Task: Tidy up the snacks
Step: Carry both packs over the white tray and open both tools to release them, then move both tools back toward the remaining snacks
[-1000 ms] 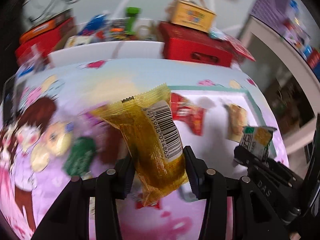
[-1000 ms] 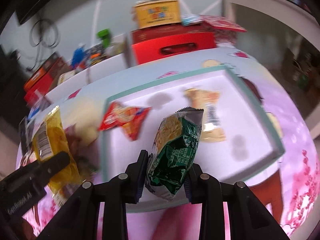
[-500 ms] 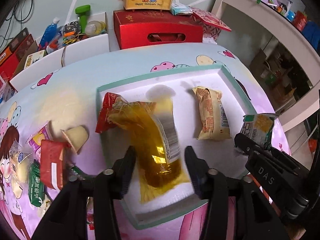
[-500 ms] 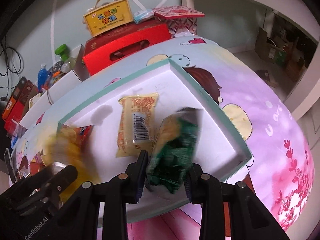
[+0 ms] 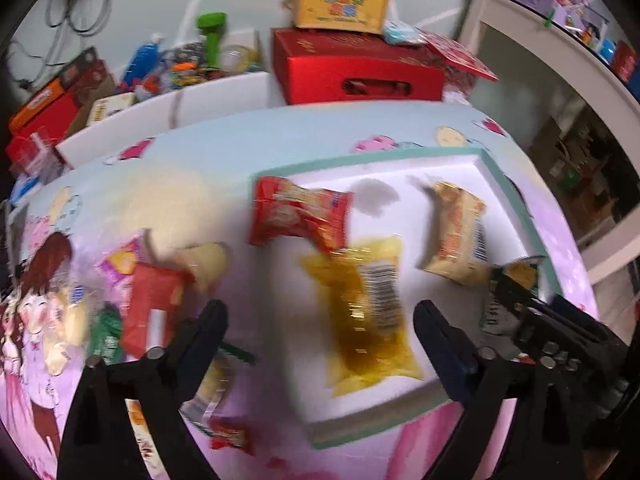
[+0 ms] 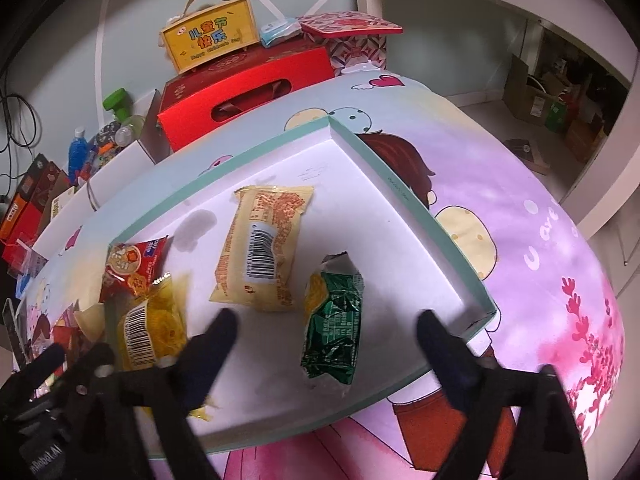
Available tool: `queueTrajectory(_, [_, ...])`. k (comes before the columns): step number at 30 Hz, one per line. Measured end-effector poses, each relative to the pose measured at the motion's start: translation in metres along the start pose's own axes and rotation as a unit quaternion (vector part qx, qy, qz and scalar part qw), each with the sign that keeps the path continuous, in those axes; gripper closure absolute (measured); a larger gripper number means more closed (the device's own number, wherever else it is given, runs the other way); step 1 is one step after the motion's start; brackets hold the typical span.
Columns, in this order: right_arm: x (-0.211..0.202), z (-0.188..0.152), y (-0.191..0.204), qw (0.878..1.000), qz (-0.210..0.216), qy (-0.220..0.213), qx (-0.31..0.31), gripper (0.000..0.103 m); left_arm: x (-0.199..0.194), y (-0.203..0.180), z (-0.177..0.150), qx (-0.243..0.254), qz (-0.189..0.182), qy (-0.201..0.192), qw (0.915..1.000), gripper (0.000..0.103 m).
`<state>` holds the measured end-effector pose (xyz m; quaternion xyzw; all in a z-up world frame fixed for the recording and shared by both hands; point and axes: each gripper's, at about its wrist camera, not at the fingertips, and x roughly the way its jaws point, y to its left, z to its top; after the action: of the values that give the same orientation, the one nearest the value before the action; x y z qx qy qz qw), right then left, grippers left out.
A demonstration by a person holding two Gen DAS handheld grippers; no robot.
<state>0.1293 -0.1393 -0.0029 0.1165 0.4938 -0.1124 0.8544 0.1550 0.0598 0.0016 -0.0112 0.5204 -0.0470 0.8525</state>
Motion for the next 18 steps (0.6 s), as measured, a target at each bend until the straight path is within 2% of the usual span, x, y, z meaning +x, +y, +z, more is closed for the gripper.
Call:
queueTrajectory(1, [0.0, 0.0, 0.0, 1.0, -0.001, -0.001, 0.001, 0.0, -0.001, 0.006, -0.001, -0.005, 0.011, -0.004, 0.9999, 0.007])
queueTrajectory(9, [-0.002, -0.001, 0.002, 1.0, 0.011, -0.011, -0.003, 0.0, -0.005, 0.037, -0.01, -0.034, 0.04, -0.023, 0.9984, 0.002])
queueTrajectory(18, [-0.013, -0.002, 0.018, 0.999, 0.026, -0.039, -0.018, 0.0, -0.022, 0.077, -0.026, -0.082, 0.056, -0.042, 0.9942, 0.002])
